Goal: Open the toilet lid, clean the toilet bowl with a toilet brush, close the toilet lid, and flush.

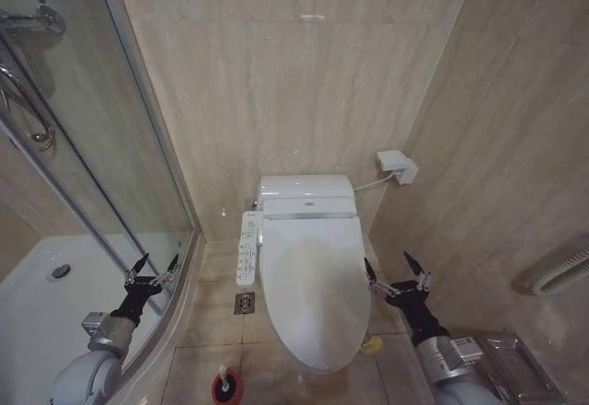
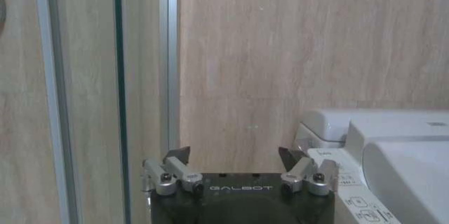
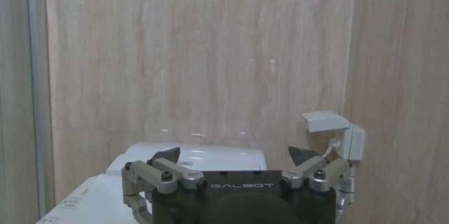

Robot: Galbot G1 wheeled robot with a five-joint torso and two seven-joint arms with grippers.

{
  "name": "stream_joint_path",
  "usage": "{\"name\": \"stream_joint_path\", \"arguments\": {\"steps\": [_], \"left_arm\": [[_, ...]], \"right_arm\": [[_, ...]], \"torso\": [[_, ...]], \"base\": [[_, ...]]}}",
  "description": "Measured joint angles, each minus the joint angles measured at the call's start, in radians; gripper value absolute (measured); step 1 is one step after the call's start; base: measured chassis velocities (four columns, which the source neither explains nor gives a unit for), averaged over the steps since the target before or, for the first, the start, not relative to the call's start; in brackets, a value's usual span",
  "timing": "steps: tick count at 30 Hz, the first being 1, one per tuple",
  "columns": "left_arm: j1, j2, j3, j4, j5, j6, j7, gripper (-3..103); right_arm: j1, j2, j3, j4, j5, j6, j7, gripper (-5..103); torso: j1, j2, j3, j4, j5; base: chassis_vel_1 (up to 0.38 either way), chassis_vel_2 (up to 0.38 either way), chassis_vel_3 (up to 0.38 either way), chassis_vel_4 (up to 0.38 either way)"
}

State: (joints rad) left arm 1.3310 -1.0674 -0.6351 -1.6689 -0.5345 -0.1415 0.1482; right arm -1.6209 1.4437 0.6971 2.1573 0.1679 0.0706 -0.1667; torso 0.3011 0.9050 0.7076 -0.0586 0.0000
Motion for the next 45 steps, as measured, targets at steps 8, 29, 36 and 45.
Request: {"name": "stream_joint_path", "arguments": {"steps": [8,29,36,45], "left_arm": [[-0.006,0.007,0.012,0.004,-0.002,0.002,-0.001,84],[0.013,-0.003,0.003,-0.012,0.002,-0.011,0.010,92],[0.013,0.000,0.002,-0.012,0.002,-0.012,0.011,92],[0.013,-0.007,0.004,-0.010,0.002,-0.012,0.014,92]], "right_arm": [[0.000,0.000,0.000,0.000,0.000,0.000,0.000,100],[0.000,0.000,0.000,0.000,0.000,0.000,0.000,100],[0.000,0.000,0.000,0.000,0.000,0.000,0.000,100],[0.000,0.000,0.000,0.000,0.000,0.000,0.000,100]], "torso": [[0.000,0.000,0.000,0.0001,0.0000],[0.000,0.000,0.000,0.0000,0.0000],[0.000,0.000,0.000,0.0001,0.0000],[0.000,0.000,0.000,0.0002,-0.0001]], "base": [[0.000,0.000,0.000,0.000],[-0.016,-0.014,0.011,0.017],[-0.010,-0.022,0.008,0.009],[0.000,0.000,0.000,0.000]]}}
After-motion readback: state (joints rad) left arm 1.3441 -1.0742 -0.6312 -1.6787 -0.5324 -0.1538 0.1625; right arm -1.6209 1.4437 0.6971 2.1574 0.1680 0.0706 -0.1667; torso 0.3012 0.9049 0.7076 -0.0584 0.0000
